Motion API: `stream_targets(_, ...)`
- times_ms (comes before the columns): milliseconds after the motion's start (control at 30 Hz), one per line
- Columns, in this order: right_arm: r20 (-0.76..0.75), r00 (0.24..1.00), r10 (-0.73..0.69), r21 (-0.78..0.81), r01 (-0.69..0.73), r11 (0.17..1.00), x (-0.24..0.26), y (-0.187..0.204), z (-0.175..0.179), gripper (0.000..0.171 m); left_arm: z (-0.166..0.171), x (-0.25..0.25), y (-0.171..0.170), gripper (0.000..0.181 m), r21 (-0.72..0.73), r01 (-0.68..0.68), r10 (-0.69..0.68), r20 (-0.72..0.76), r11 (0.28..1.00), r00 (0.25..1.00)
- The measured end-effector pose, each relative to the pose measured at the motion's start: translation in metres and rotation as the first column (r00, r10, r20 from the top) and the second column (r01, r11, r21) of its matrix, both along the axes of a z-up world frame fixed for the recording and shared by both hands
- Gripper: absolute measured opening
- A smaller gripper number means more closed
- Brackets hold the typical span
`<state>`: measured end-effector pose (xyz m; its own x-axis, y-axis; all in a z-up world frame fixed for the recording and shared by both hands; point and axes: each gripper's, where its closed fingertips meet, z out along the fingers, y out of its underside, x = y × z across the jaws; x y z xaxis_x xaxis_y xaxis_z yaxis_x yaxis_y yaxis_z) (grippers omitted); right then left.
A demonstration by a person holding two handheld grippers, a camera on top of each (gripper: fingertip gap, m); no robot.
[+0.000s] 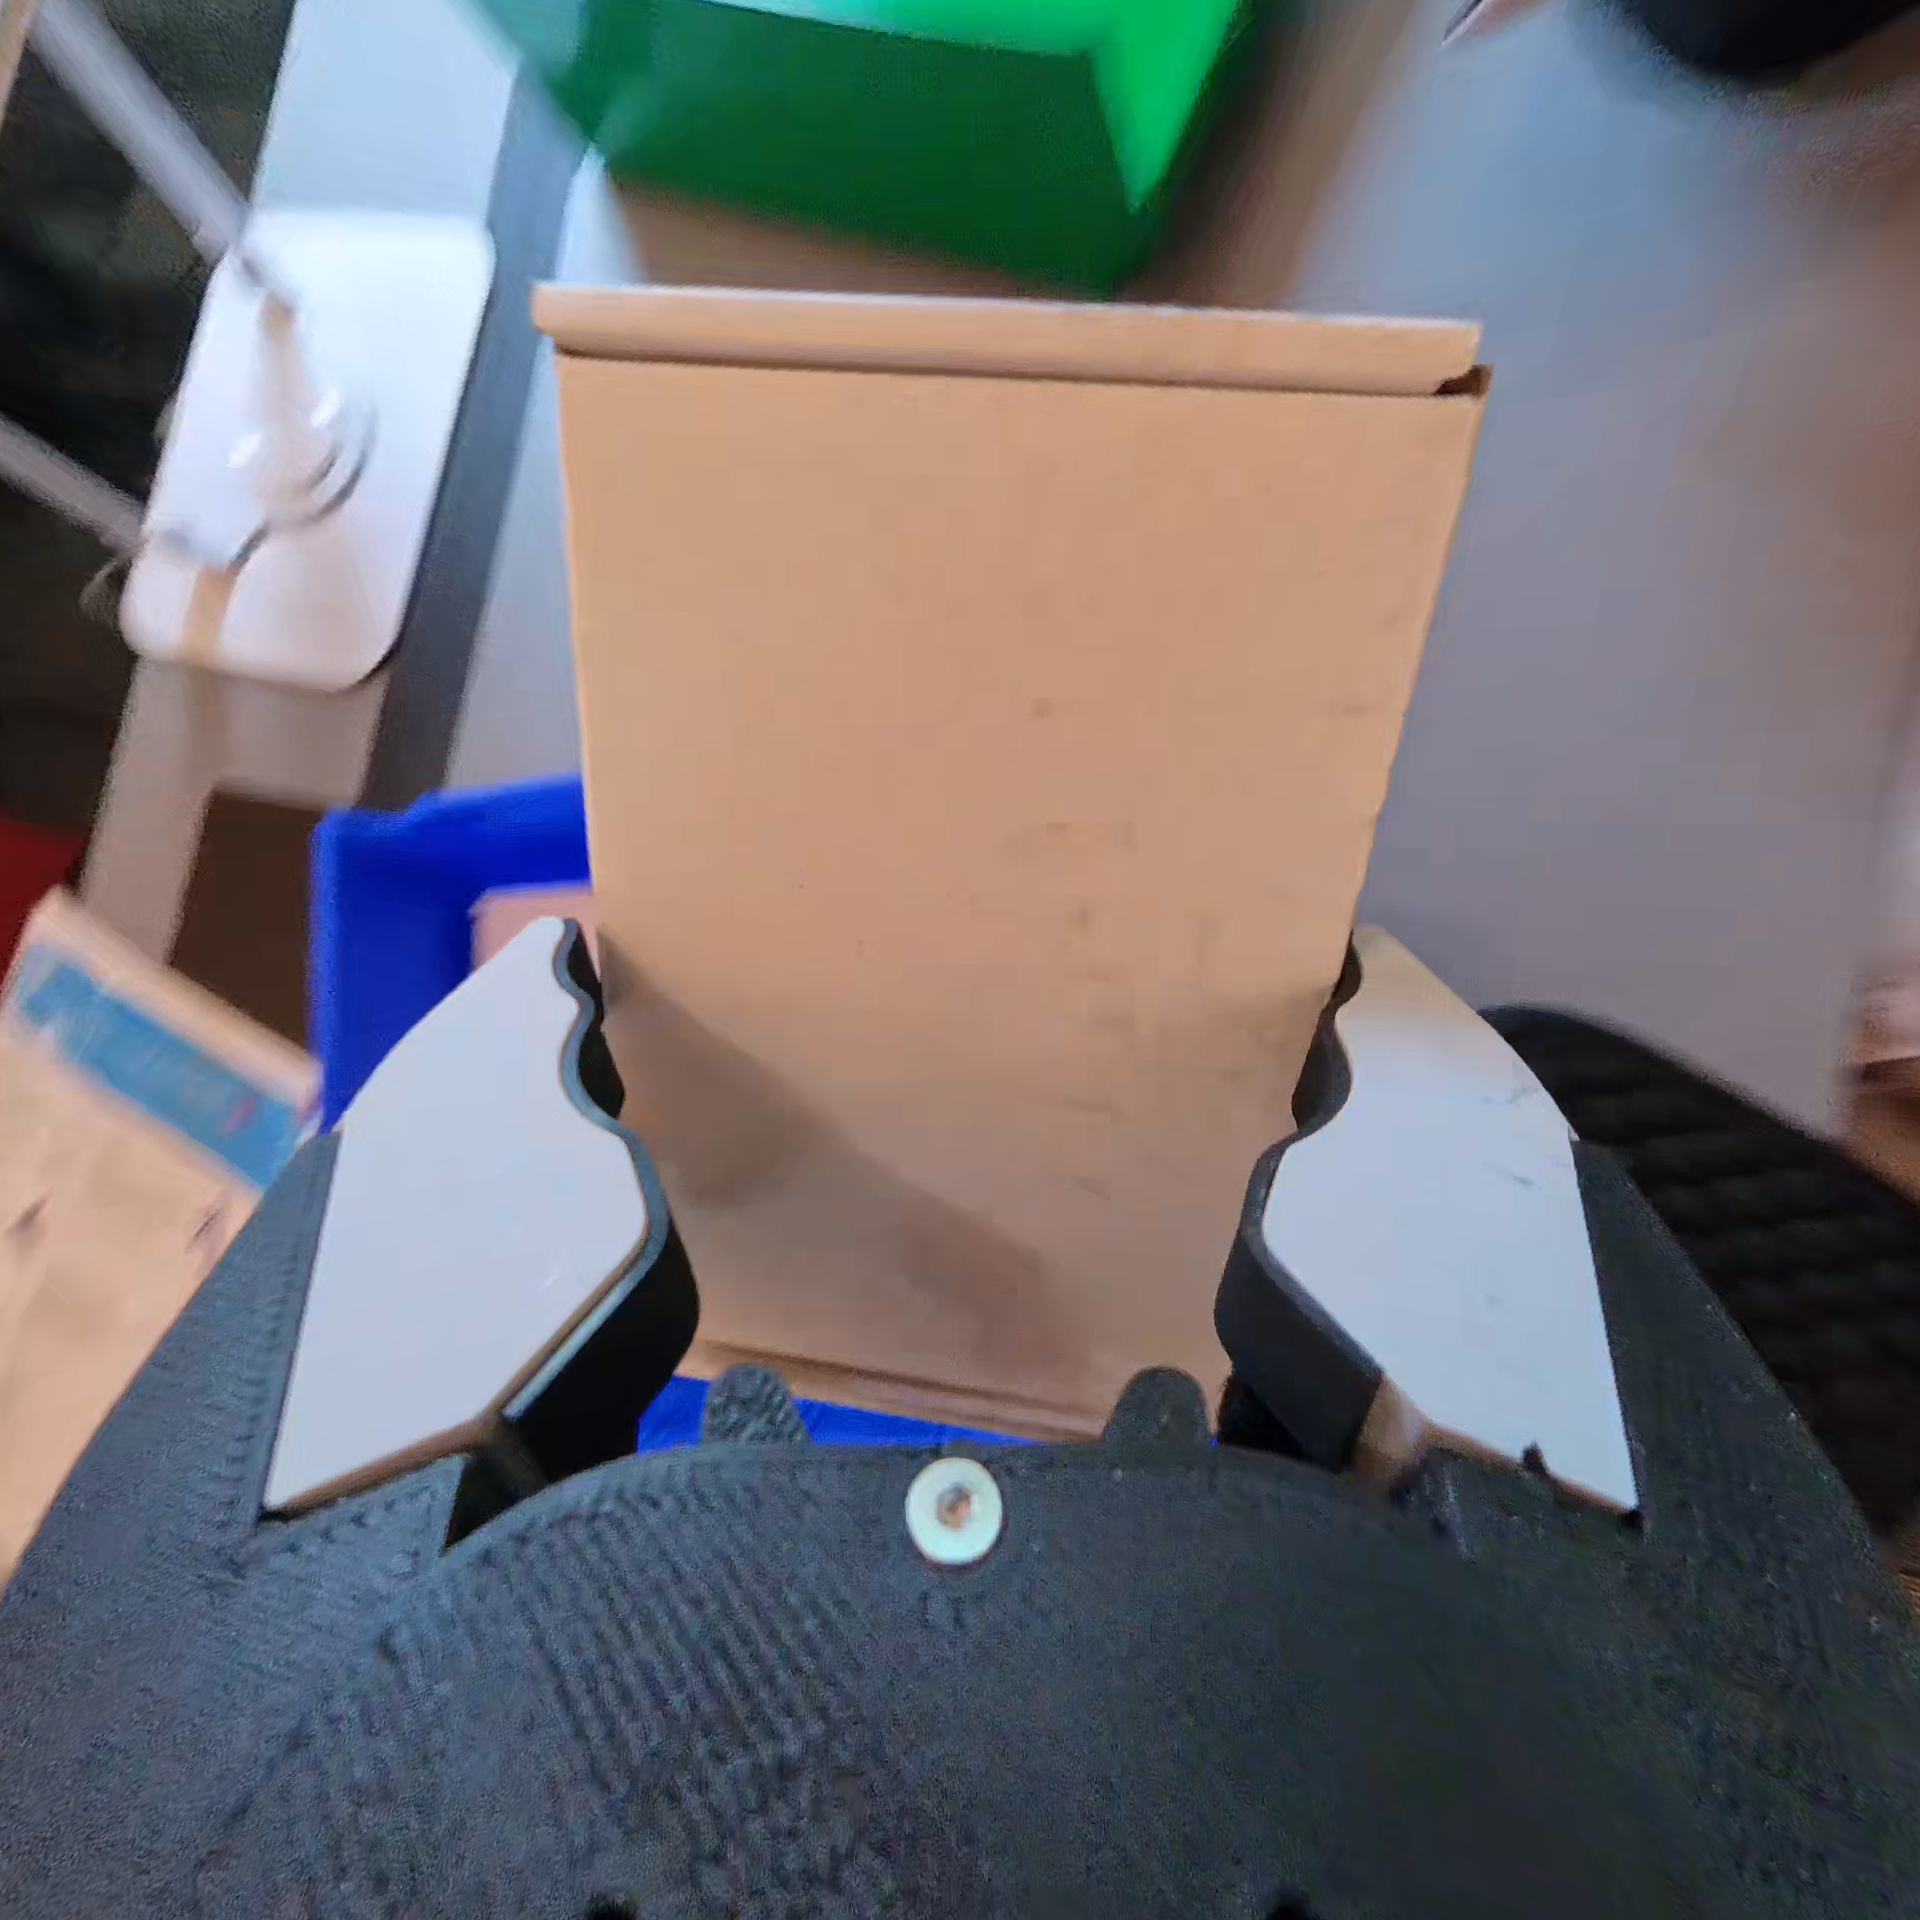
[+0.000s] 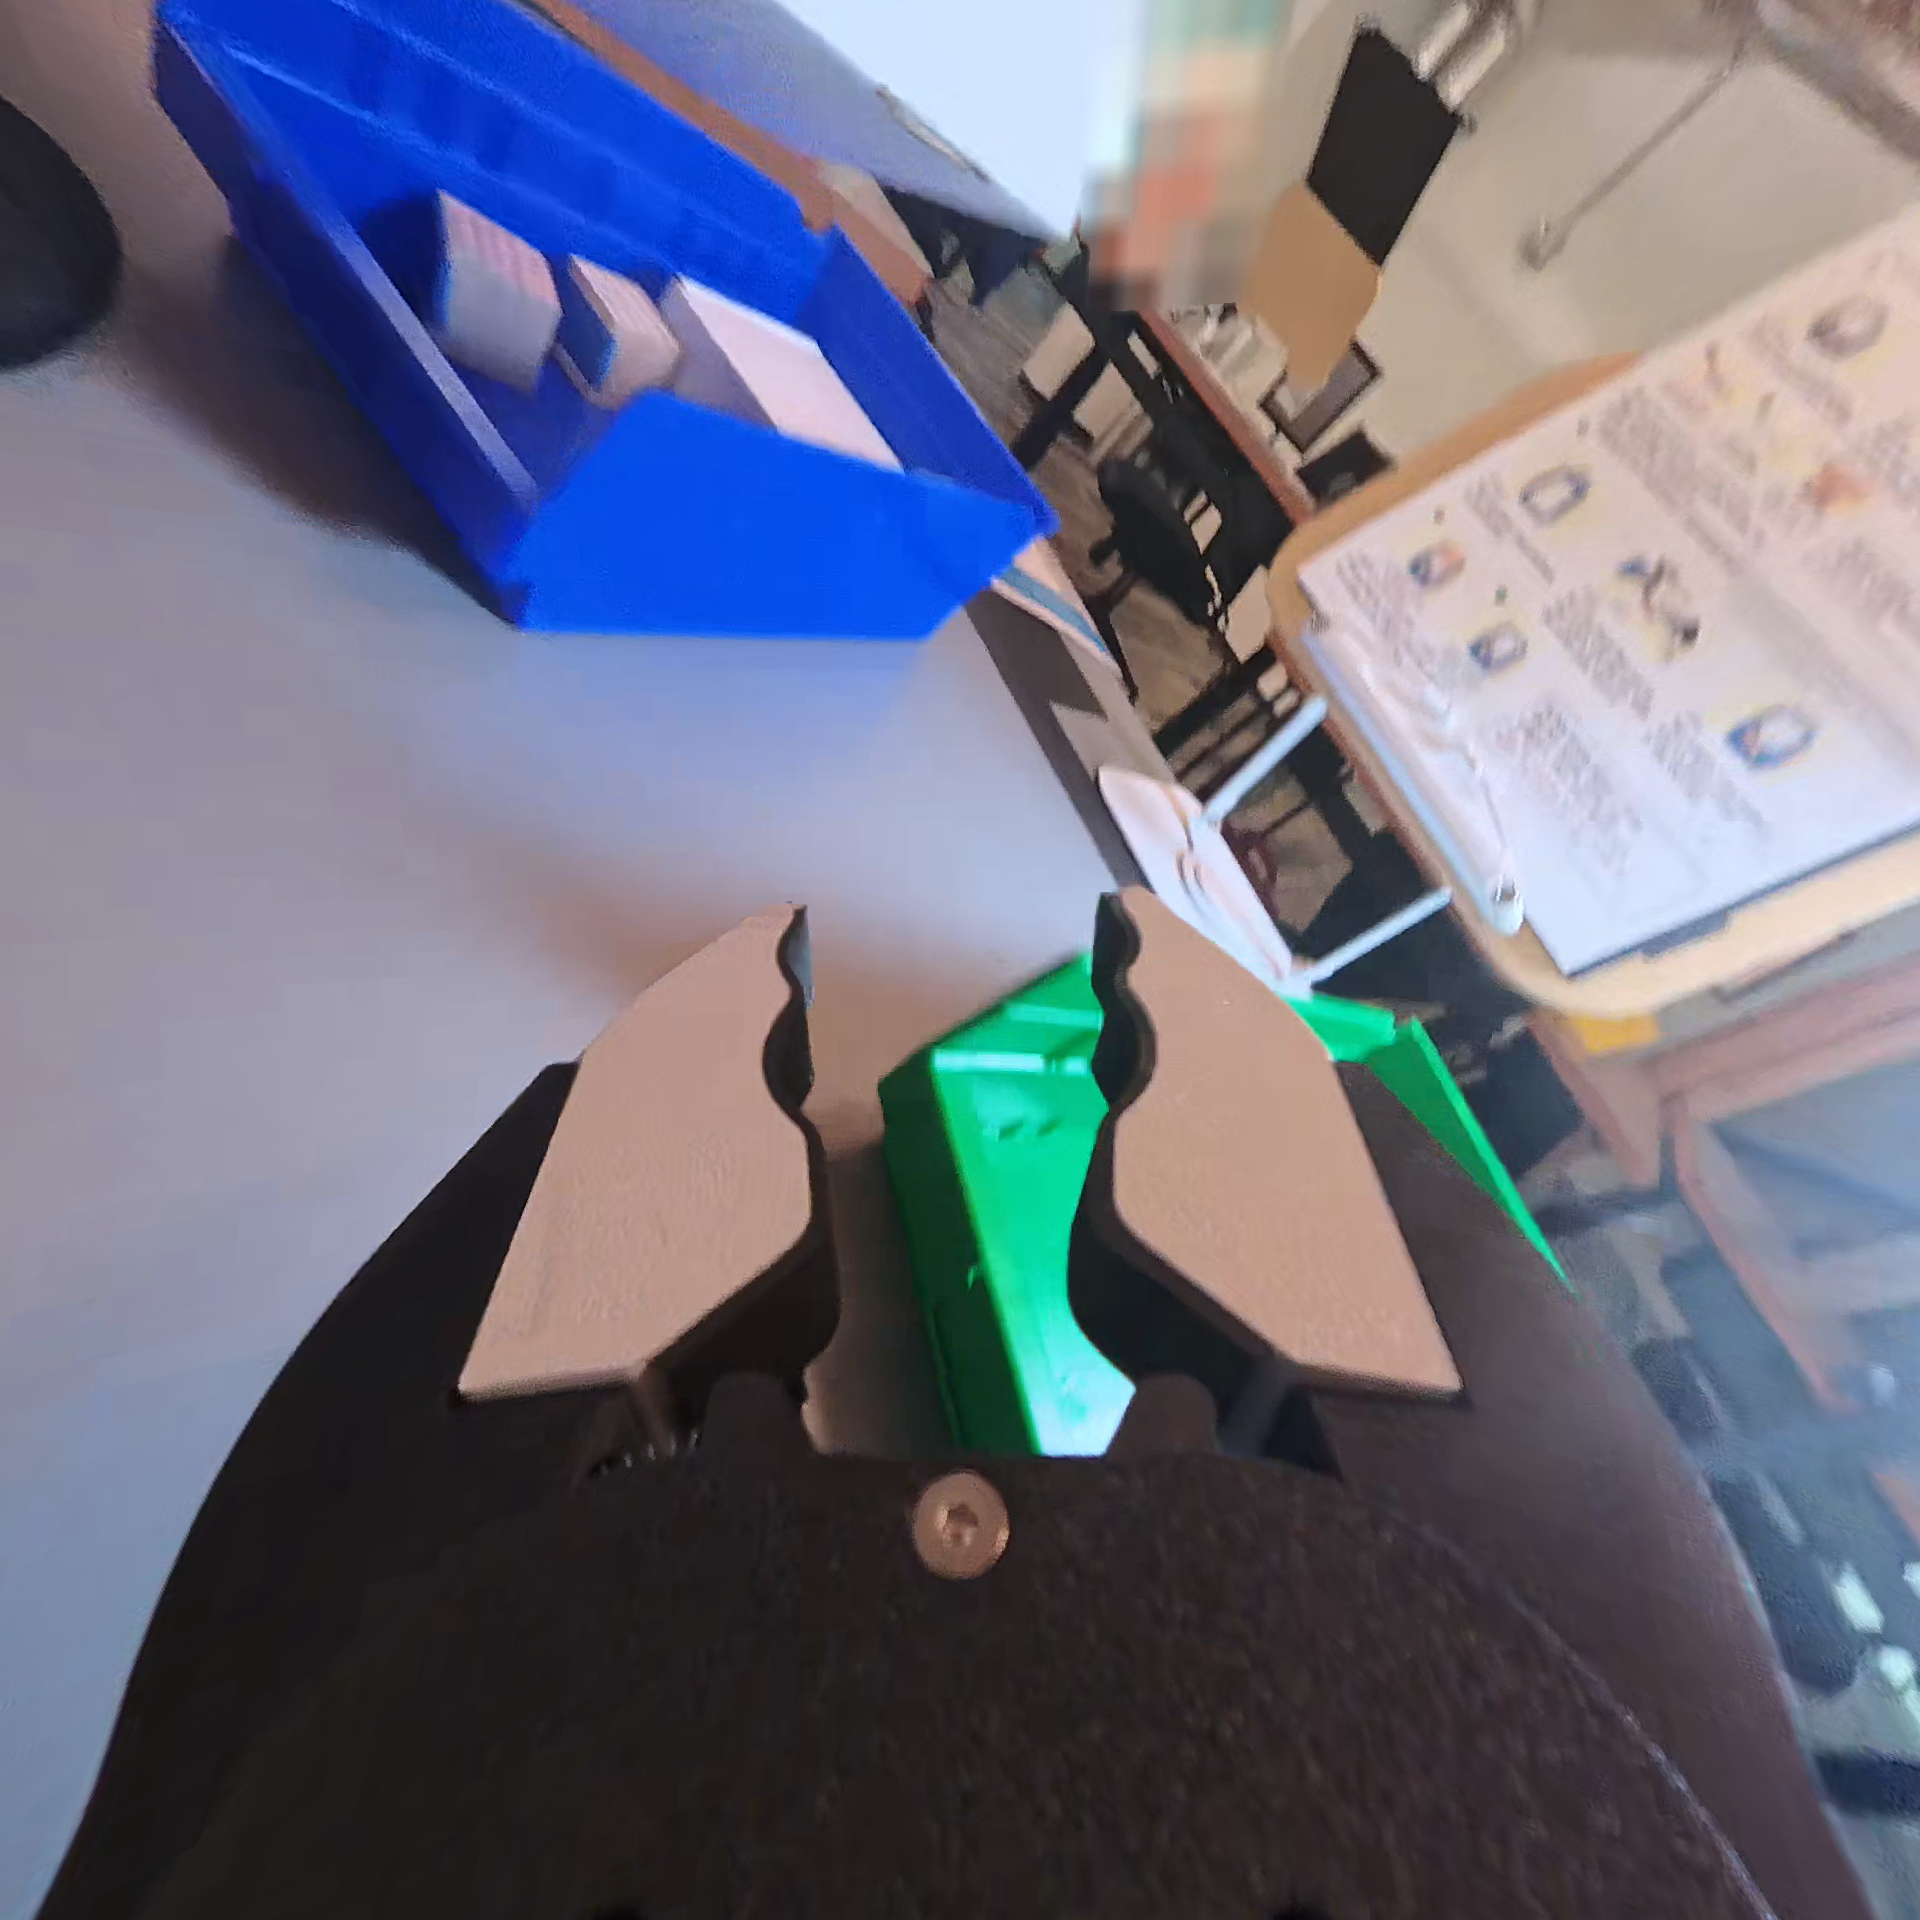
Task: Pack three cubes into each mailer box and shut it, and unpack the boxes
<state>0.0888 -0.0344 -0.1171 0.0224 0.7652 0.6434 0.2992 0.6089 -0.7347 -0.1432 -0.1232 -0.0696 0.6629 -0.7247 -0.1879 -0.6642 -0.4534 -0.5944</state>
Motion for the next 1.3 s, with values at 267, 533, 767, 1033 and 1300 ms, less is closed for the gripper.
stream_targets(267, 0.05, 0.978, 0.201, 0.497, -0.199, 0.845, -0.053, -0.084, 0.046, 0.088, -0.032, 0.134, -0.03, 0.128, -0.144, 0.393, -0.352, 0.241, 0.908, 0.904)
stream_targets(533, 0.181, 0.952, 0.245, 0.534, -0.305, 0.789, -0.054, -0.102, -0.01, 0.076, -0.055, 0.167, -0.037, 0.12, -0.208, 0.499, -0.408, 0.36, 0.842, 0.839)
stream_targets(767, 0.053, 0.958, 0.283, 0.159, -0.288, 0.944, -0.039, -0.074, 0.007, 0.075, 0.005, 0.16, -0.016, 0.093, 0.139, 0.338, -0.361, 0.481, 0.931, 0.799)
stream_targets(1033, -0.359, 0.872, 0.333, -0.518, -0.482, 0.706, -0.004, -0.023, 0.067, 0.074, 0.029, 0.119, 0.001, 0.102, 0.472, -0.164, -0.201, 0.629, 0.866, 0.751)
stream_targets(1300, -0.292, 0.789, 0.54, -0.661, -0.575, 0.482, -0.013, -0.077, 0.035, 0.074, -0.036, 0.192, 0.012, 0.103, 0.355, 0.009, -0.245, 0.626, 0.935, 0.74)
